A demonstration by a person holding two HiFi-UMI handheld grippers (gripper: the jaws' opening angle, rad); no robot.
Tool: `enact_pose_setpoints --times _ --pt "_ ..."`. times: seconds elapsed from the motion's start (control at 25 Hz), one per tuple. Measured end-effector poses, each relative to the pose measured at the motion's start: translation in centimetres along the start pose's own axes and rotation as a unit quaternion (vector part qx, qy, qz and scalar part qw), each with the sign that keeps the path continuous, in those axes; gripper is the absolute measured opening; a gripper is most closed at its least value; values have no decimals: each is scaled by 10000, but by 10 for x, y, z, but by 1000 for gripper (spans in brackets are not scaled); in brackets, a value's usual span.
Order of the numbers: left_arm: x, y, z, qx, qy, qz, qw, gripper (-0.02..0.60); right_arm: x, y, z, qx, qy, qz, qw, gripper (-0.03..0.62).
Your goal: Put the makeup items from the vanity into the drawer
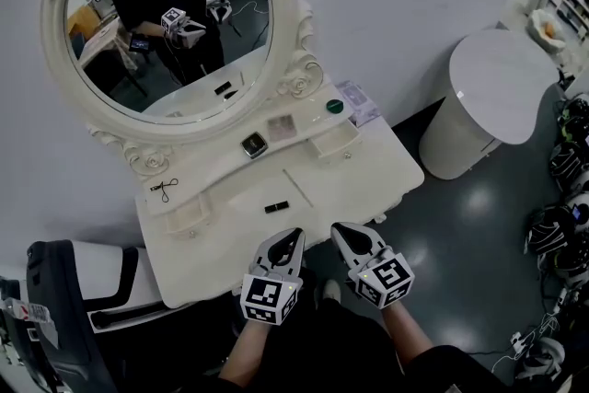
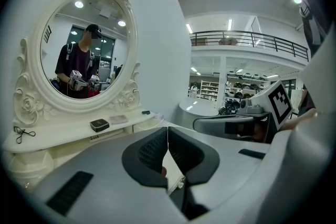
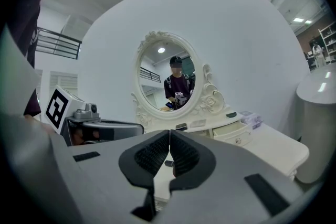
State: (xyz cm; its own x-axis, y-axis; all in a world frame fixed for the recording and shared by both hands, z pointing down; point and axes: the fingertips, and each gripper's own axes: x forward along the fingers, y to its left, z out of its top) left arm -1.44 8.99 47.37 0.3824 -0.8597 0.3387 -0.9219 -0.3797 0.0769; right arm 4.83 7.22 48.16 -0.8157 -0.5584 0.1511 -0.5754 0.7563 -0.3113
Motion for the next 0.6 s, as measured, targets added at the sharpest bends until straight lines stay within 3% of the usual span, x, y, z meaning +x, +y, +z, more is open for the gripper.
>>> enact_pose_setpoints --times 0.6 --pt "50 67 -2 -130 182 -239 9995 15 72 -30 -8 133 256 -230 9993 23"
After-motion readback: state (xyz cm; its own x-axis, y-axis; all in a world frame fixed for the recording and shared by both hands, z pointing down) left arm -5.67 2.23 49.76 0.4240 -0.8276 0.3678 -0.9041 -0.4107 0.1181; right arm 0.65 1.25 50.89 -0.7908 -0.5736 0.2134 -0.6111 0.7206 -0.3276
